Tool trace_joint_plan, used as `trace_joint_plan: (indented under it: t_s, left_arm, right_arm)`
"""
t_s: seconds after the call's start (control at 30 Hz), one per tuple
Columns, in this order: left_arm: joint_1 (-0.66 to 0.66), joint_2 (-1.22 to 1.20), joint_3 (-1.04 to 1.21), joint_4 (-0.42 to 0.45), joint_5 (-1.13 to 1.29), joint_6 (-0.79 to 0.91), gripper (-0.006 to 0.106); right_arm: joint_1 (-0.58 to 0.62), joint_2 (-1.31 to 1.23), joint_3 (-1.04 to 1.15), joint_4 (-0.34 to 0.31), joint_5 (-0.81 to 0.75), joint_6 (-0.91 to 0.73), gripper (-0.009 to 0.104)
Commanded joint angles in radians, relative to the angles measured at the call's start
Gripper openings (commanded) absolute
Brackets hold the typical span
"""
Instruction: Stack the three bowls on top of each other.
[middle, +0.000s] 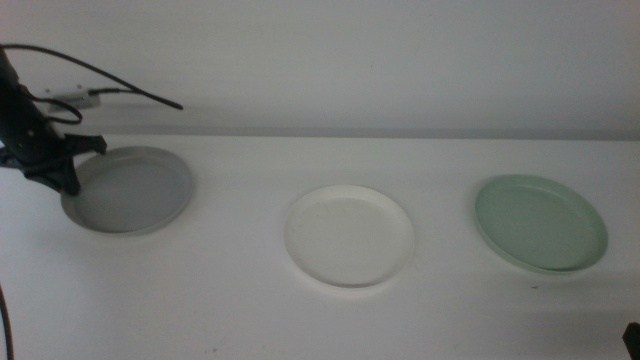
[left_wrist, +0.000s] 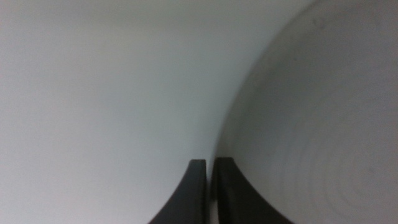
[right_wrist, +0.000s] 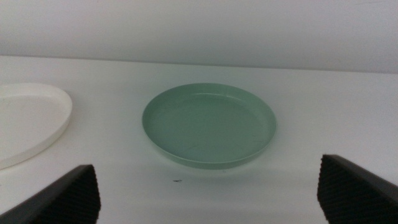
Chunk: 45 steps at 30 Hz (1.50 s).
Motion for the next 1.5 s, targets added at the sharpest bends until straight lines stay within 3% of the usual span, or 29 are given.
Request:
trace_joint_plan:
  t_s: [0.0, 0.2, 0.37, 0.53, 0.7, 0.87, 1.47]
  left_arm:
    - [-0.022, -0.122, 0.034, 0.025, 0.100, -0.065, -0.002]
    - [-0.245, -0.369, 0.118, 0.067, 0.098, -0.163, -0.001]
    - [-0.480, -0.390, 0.136, 0.067, 0.089, -0.200, -0.001]
    - [-0.604, -0.390, 0.230, 0.038, -0.077, -0.304, -0.001]
    - [-0.661, -0.359, 0.242, 0.029, -0.100, -0.314, -0.001]
    - [-0.668, -0.304, 0.240, -0.039, -0.152, -0.320, -0.001]
    - [-0.669, -0.212, 0.238, -0.080, -0.195, -0.312, -0.001]
  right_arm:
    - [-0.009, -0.040, 0.044, -0.007, -0.009, -0.003, 0.093]
    - [-0.009, -0.040, 0.044, -0.007, -0.009, -0.003, 0.093]
    - [-0.009, -0.040, 0.044, -0.007, -0.009, -0.003, 0.093]
    - [-0.009, -0.040, 0.044, -0.007, -0.009, -0.003, 0.093]
    - [-0.009, -0.040, 0.044, -0.007, -0.009, -0.003, 0.093]
    - [-0.009, -0.040, 0.044, -0.007, -0.009, -0.003, 0.093]
    - [-0.009, -0.040, 0.044, -0.007, -0.009, -0.003, 0.093]
